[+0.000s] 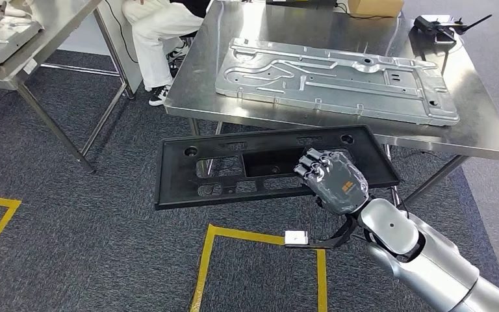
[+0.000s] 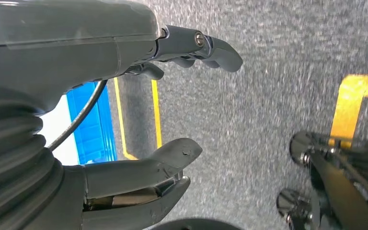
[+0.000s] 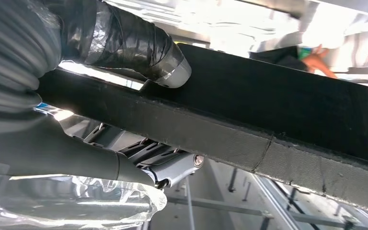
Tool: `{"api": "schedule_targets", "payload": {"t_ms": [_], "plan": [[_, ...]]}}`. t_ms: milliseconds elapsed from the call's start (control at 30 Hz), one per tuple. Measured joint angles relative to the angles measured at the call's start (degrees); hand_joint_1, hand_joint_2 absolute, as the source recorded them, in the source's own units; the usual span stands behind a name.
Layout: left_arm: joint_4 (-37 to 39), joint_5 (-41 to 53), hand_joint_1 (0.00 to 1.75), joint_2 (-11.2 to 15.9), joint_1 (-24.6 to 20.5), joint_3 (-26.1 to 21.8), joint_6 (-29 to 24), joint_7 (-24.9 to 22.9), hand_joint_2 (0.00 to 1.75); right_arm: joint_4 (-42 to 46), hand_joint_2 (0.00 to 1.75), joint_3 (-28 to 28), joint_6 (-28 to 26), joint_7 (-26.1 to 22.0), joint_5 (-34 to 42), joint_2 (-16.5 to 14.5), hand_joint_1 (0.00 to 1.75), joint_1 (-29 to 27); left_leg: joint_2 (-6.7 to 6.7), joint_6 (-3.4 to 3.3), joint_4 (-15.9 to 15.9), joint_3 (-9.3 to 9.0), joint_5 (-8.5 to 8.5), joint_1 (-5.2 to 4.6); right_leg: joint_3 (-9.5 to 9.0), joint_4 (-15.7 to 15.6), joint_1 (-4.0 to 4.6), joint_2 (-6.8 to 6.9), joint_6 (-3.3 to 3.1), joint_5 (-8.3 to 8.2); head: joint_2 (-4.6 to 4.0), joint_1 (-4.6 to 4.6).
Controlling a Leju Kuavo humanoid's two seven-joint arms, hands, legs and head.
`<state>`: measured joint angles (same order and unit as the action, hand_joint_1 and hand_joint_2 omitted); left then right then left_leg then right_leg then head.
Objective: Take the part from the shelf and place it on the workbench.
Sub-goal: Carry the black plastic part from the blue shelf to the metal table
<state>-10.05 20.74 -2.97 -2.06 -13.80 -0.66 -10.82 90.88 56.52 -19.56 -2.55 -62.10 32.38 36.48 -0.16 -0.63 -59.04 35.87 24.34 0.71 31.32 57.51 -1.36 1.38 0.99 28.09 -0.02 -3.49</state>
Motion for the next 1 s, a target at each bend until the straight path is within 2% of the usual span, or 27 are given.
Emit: {"api": "schedule_targets", "payload": {"t_ms": [200,467,633,733,767,800,867,900,933,967,1000], "plan": [[0.0,-0.3,0.00,0.0,0.1,-0.5,0.0,0.1,1.75,1.5,1.75,-2.9,-1.0,1.2,-0.5,3.3,1.75,-2.2,0.00,-0.13,-0.1,0.00,0.00,-0.09,-0.02,-0.1,-0.13,0.00,1.14,-0.08,-0.01,-0.01],[0.0,-0.6,0.00,0.0,0.1,-1.3,0.0,0.2,1.75,4.2,1.75,-6.4,-1.4,2.1,-1.5,7.0,1.75,-5.7,0.02,-0.19,-0.1,-0.07,0.05,-0.13,-0.05,-0.1,0.03,0.00,1.32,-0.08,0.00,-0.01],[0.0,-0.8,0.00,0.0,0.1,-1.5,-0.2,0.2,1.75,5.4,1.75,-8.3,-1.7,2.5,-1.8,8.2,1.75,-7.8,0.02,-0.75,-0.3,-0.05,0.37,-0.42,-0.17,-0.2,-0.38,0.02,1.84,-0.05,-0.01,-0.01],[0.0,-0.8,0.00,0.0,0.1,-1.5,-0.3,0.3,1.75,6.1,1.75,-9.4,-1.9,2.5,-2.1,8.6,1.75,-8.5,0.03,-1.57,1.0,-0.91,-0.09,-0.24,-0.36,0.0,-0.50,0.02,2.30,0.42,-0.01,0.00],[0.0,-0.8,0.00,-0.1,0.1,-1.5,-0.3,0.3,1.75,6.2,1.75,-9.7,-1.9,2.5,-2.1,8.8,1.75,-8.6,0.05,-1.92,1.7,-1.39,-0.36,-0.11,0.15,1.4,-0.50,-0.17,2.32,1.38,0.00,0.02],[0.0,-0.8,0.00,-0.1,0.1,-1.5,-0.3,0.3,1.75,6.3,1.75,-10.0,-2.0,2.5,-2.1,9.0,1.75,-8.8,0.07,-2.20,2.3,-1.78,-0.57,0.02,1.34,4.1,-0.51,-0.43,2.28,2.92,0.00,0.04],[0.0,-0.8,0.00,-0.1,0.1,-1.5,-0.3,0.3,1.75,6.4,1.75,-10.4,-2.1,2.5,-2.2,9.3,1.75,-9.1,0.05,-2.43,2.4,-1.92,-0.52,-0.12,5.33,11.8,-0.43,-0.88,2.20,6.33,0.00,0.04],[0.0,-0.8,0.00,-0.1,0.1,-1.5,-0.3,0.3,1.75,6.4,1.75,-10.4,-2.1,2.5,-2.2,9.3,1.75,-9.4,-0.04,-2.43,2.4,-1.92,-0.42,-0.16,7.00,14.6,-0.44,-0.95,2.23,7.04,0.00,0.04],[0.0,-0.8,0.00,-0.1,0.1,-1.5,-0.3,0.3,1.75,6.4,1.75,-10.4,-2.1,2.5,-2.3,9.4,1.75,-9.7,-0.15,-2.36,2.2,-1.94,-0.27,-0.17,7.76,15.5,-0.48,-0.97,2.26,6.59,0.00,0.04],[0.0,-0.7,0.00,-0.1,0.0,-1.5,-0.3,0.3,1.75,6.4,1.75,-10.5,-2.1,2.4,-2.3,9.4,1.75,-10.0,-0.28,-2.19,2.0,-1.96,-0.11,-0.15,7.40,14.1,-0.54,-0.97,2.27,5.03,0.00,0.04],[0.0,-0.7,0.00,-0.2,0.0,-1.5,-0.3,0.3,1.75,6.4,1.75,-10.6,-2.1,2.3,-2.4,9.4,1.75,-10.1,-0.39,-1.94,1.7,-1.99,0.14,-0.10,5.99,10.7,-0.64,-0.97,2.27,2.75,0.00,0.04]]}}
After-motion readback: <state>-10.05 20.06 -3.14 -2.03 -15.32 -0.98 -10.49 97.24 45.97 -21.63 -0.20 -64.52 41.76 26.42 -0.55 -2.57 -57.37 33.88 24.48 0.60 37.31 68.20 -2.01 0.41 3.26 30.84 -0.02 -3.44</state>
